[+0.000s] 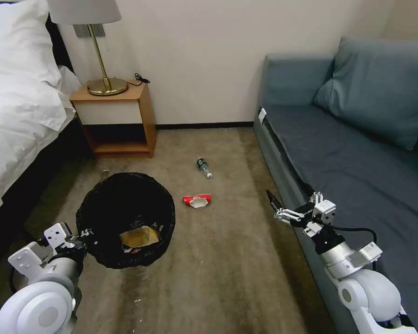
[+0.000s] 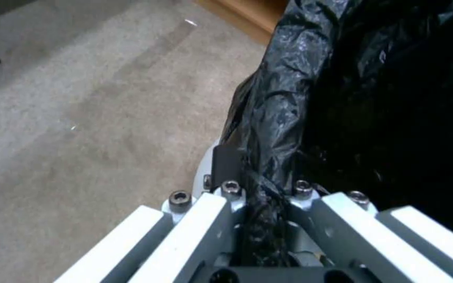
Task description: Pick up the trash bin, then pick up the garbage on the floor and place it into the trash bin.
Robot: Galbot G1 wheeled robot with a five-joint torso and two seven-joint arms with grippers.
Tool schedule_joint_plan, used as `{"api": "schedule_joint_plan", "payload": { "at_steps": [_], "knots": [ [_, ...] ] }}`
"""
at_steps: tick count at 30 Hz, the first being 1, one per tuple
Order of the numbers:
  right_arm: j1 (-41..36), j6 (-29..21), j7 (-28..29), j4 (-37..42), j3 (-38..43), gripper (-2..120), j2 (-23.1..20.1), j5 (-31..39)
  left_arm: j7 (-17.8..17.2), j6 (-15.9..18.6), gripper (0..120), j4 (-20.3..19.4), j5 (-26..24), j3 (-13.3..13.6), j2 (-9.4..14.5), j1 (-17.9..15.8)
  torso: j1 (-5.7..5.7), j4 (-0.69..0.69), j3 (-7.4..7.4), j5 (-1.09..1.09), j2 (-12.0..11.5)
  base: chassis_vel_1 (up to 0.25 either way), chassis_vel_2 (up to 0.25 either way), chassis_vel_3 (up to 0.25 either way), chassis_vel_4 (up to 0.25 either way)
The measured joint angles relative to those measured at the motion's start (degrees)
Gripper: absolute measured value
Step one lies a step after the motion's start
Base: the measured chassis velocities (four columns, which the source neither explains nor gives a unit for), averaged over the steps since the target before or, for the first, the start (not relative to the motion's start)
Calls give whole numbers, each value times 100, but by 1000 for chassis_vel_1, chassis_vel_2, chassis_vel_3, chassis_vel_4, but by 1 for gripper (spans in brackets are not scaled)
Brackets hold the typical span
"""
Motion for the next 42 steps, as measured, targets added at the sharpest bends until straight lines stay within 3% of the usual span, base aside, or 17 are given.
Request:
{"api": "schedule_joint_plan", "payload": {
  "at_steps": [42],
  "knots": [
    [56,67,-130,-93,-52,100,-45,-20,-5,8,1,37,-17,36,-7,-54,0,0,0,0,0,-91,87,81,-81]
  ]
}}
